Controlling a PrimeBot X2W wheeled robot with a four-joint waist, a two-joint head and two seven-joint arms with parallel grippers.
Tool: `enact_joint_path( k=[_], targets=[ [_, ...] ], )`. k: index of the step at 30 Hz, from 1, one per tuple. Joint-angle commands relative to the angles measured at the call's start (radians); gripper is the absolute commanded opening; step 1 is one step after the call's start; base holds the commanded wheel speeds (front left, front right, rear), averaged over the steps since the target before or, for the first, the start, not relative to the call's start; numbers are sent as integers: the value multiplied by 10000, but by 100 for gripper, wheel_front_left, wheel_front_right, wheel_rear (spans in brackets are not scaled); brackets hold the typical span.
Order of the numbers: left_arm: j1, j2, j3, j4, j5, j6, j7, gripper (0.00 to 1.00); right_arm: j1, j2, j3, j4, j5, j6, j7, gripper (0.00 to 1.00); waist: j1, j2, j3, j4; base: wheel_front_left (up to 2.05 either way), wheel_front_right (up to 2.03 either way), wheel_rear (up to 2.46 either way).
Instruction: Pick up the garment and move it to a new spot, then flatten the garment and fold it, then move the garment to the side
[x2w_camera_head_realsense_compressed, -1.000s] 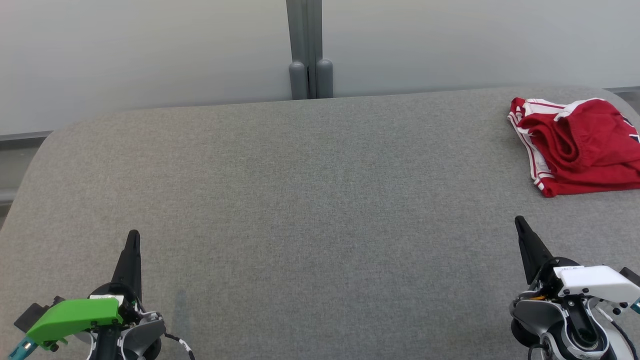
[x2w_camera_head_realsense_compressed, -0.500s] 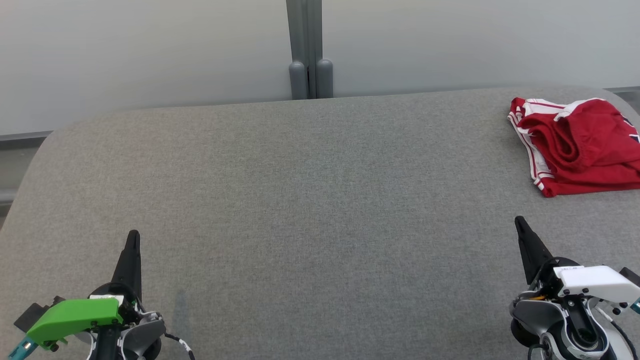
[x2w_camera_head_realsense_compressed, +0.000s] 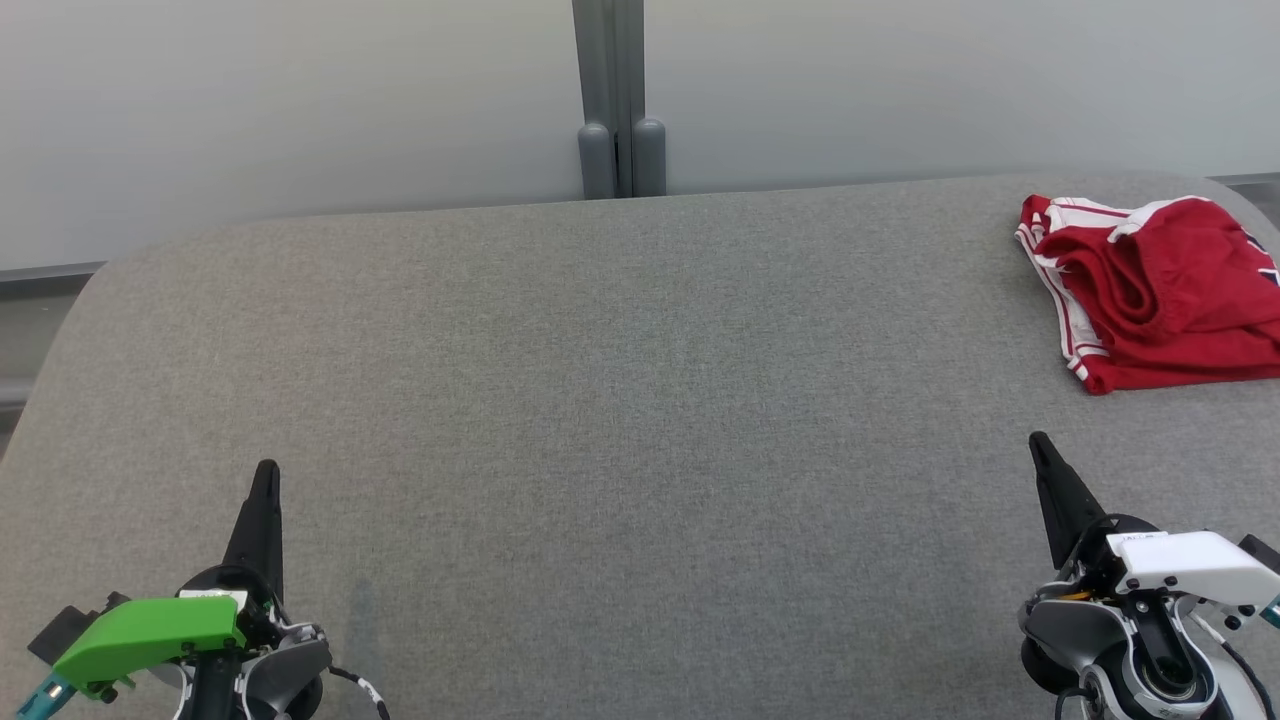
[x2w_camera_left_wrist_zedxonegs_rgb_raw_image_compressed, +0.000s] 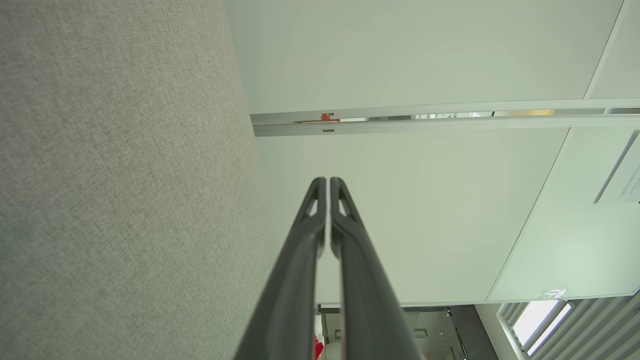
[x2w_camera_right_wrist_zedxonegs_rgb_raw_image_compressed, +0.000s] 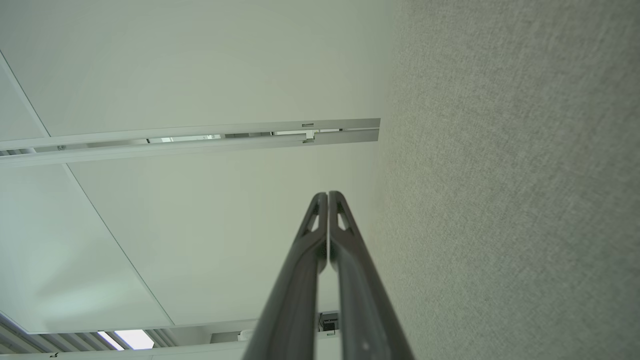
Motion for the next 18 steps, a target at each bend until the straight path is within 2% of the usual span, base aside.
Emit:
enact_joint_path(
  k=[1,18],
  targets=[
    [-105,73,26,-26,-20,-36,35,0,-67,-9,-23,22,-16,4,55,0,0,0,0,0,0,0,0],
    [-105,73,26,-26,-14,-36,34,0,-69,3,-37,23,-35,4,72,0,0,0,0,0,0,0,0]
  ],
)
